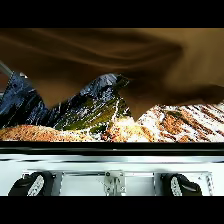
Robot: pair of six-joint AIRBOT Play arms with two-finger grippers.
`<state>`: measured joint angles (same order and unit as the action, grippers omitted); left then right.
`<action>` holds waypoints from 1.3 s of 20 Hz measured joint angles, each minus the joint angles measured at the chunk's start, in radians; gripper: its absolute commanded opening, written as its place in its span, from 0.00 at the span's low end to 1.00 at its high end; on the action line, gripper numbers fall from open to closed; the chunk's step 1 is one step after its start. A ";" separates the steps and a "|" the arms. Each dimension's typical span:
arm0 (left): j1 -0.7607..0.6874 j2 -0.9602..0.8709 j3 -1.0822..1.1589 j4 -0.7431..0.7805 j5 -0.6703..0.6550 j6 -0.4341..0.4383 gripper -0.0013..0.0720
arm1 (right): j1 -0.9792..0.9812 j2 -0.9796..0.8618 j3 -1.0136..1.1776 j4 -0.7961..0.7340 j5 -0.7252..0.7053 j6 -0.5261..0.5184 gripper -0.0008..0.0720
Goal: Fold the shirts.
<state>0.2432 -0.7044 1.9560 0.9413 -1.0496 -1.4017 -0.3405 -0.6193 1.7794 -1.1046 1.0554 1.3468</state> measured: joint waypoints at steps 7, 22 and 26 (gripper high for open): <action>0.000 0.083 0.034 0.269 -0.283 -0.096 0.07 | 0.000 0.111 0.039 -0.172 0.268 0.074 0.10; -0.005 -0.314 -0.686 0.276 -0.169 -0.034 0.07 | 0.121 -0.419 -0.483 -0.216 0.288 0.072 0.10; -0.026 -0.504 -0.705 0.178 0.067 0.004 0.07 | 0.230 -0.606 -0.516 -0.211 -0.125 0.082 0.10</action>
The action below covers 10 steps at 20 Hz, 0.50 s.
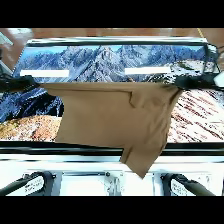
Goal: Fold the shirts.
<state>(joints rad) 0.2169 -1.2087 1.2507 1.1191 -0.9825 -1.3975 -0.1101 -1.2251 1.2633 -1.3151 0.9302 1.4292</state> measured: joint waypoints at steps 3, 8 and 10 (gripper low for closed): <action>-0.032 -0.121 -0.005 -0.042 0.167 0.050 0.07 | 0.071 -0.132 -0.008 0.011 -0.272 0.007 0.10; -0.080 -0.276 0.006 -0.073 0.366 0.129 0.07 | 0.124 -0.304 -0.012 0.022 -0.531 0.010 0.10; -0.087 -0.323 0.015 -0.078 0.402 0.142 0.07 | 0.130 -0.347 -0.013 0.024 -0.567 0.011 0.10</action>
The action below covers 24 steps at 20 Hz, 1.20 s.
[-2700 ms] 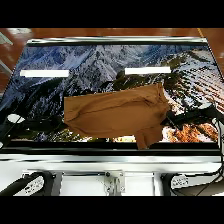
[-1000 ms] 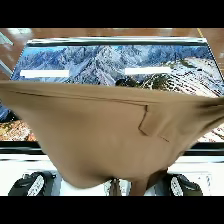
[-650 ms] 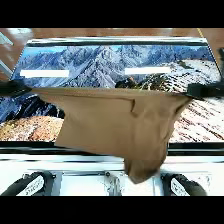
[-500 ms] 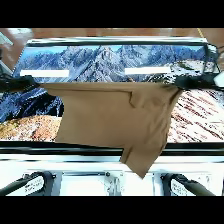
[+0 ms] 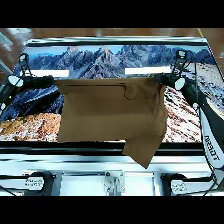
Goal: Fold the shirts.
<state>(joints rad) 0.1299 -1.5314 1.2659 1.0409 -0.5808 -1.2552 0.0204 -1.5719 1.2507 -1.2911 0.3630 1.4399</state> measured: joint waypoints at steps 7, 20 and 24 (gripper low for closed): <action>0.001 -0.084 0.022 0.053 -0.106 0.014 0.07 | -0.012 -0.025 0.000 0.002 0.146 0.045 0.10; 0.040 -0.113 0.075 0.194 -0.655 -0.103 0.75 | -0.071 0.045 0.029 -0.046 0.731 0.117 0.84; 0.160 -0.001 0.046 0.198 -0.813 -0.095 0.93 | -0.185 0.174 0.011 -0.203 0.925 0.079 0.84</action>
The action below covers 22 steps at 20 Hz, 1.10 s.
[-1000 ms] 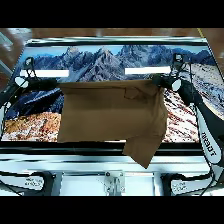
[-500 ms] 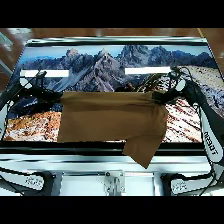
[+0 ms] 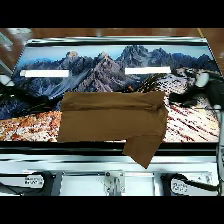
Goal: Fold the shirts.
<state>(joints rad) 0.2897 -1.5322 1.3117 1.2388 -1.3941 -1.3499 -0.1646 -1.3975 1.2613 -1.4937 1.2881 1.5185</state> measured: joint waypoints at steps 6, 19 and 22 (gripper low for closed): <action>0.219 0.198 -0.410 -0.106 -0.063 0.081 0.93 | -0.293 0.168 -0.301 0.245 0.127 -0.153 0.84; 0.130 0.222 -0.708 -0.303 0.212 0.160 0.74 | -0.373 0.222 -0.484 0.432 0.055 -0.221 0.84; 0.072 0.196 -0.715 -0.359 0.282 0.157 0.20 | -0.373 0.222 -0.491 0.433 0.052 -0.222 0.84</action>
<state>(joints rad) 0.3622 -1.3357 0.5964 0.8803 -1.1118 -1.1931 -0.5381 -1.1751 0.7708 -1.0611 1.3399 1.2968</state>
